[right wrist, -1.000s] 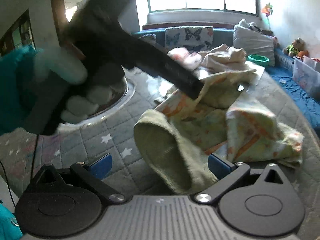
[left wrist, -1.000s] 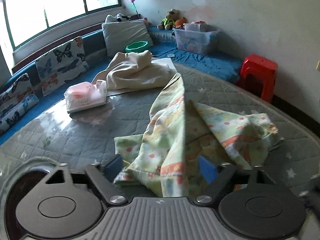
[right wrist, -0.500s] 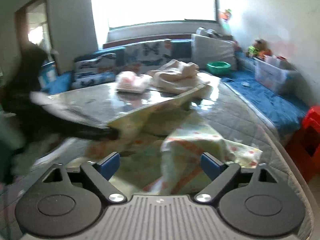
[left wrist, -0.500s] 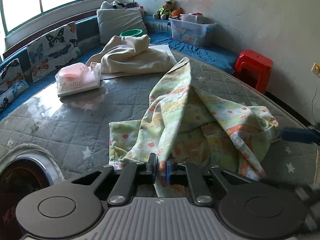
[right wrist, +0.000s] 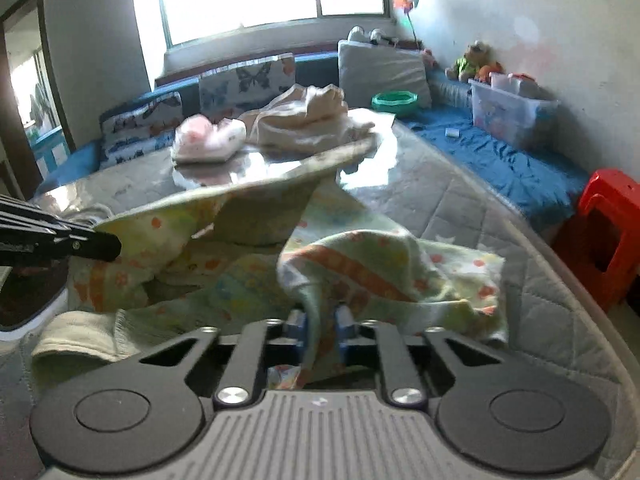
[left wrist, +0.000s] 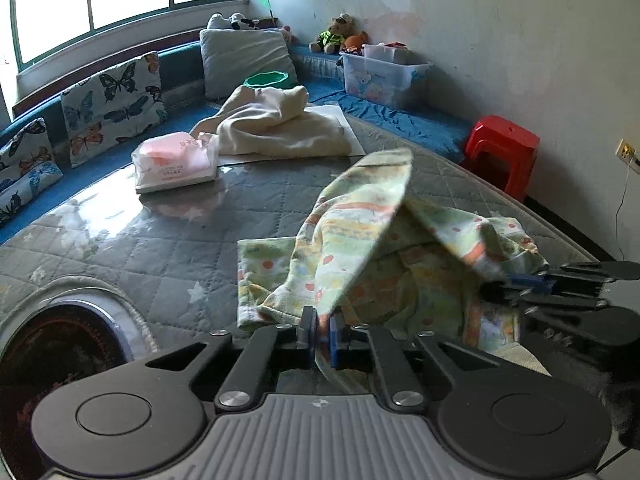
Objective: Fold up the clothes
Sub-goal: 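Lift the shirt off the bed with both grippers and shake it open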
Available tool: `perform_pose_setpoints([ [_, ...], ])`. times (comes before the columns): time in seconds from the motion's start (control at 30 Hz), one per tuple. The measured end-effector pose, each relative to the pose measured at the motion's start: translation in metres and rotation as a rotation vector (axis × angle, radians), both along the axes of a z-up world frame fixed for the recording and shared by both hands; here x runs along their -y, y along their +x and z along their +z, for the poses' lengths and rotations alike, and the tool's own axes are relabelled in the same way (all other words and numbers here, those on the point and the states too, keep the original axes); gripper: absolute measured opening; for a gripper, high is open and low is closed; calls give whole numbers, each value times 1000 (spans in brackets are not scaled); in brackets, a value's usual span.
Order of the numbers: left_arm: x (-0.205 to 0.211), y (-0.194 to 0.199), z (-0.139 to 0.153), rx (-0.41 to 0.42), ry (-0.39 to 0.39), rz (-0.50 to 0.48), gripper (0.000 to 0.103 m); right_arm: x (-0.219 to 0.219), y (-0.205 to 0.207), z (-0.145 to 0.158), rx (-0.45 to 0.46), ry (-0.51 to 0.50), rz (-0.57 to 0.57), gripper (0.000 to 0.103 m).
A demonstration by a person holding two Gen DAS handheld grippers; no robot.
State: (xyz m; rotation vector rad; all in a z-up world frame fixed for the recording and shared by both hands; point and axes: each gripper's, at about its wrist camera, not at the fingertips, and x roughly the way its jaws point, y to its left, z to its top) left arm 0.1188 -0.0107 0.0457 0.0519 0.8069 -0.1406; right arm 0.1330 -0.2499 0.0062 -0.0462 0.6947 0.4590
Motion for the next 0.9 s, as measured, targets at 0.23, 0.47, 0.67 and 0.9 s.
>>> perform_pose_setpoints([
  [0.23,-4,-25,12,32,-16,-12,7,19,-28,28,62,57,14,4],
  [0.47,-16,-59,18,38,-30,-12,7,31,-67,51,83,116,73,4],
  [0.67,-26,-74,31,60,-73,-1,7,34,-77,67,104,142,85,4],
  [0.9,-40,-45,61,132,-93,61,6,21,-46,95,182,154,69,3],
])
